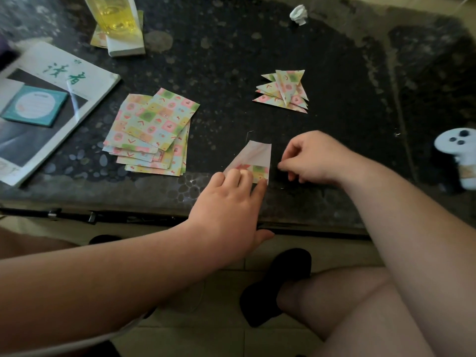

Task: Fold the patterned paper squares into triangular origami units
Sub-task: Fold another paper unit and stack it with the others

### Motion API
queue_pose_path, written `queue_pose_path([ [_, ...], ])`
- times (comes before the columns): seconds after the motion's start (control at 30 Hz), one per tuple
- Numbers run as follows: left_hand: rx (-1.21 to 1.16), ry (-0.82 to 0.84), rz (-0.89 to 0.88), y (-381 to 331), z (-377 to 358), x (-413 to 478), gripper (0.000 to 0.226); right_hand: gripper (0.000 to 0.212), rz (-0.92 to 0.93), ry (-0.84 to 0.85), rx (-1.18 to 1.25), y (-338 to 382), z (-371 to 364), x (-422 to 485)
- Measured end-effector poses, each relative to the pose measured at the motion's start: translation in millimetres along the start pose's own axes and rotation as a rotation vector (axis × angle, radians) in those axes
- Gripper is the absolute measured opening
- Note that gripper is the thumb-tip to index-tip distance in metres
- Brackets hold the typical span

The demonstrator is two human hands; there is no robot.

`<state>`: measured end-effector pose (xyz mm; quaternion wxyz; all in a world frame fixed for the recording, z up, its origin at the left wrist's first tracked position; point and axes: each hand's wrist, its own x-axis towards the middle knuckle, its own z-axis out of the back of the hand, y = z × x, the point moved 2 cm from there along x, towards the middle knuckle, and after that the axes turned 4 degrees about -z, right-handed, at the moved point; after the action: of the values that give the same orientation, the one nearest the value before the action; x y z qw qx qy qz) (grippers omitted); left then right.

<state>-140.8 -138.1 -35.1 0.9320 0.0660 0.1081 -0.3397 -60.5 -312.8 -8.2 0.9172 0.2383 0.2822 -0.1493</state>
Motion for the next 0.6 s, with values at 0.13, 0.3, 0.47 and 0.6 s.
queue_pose_path([
  [0.13, 0.009, 0.009, -0.004, -1.8, -0.1, -1.5, 0.101, 0.016, 0.086, -0.010, -0.052, 7.2, -10.5, -1.8],
  [0.3, -0.020, 0.026, 0.000, -5.4, 0.0, -4.9, 0.110, 0.037, -0.012, 0.157, -0.047, 10.3, -23.1, -7.6],
  [0.47, -0.015, 0.062, -0.010, -2.8, -2.5, -13.0, 0.117, 0.047, -0.078, 0.194, -0.039, 10.2, -20.8, -7.3],
  [0.6, -0.023, 0.101, 0.001, 11.6, -4.2, -23.5, 0.114, 0.047, -0.094, 0.209, -0.066, 12.8, -20.6, -8.9],
])
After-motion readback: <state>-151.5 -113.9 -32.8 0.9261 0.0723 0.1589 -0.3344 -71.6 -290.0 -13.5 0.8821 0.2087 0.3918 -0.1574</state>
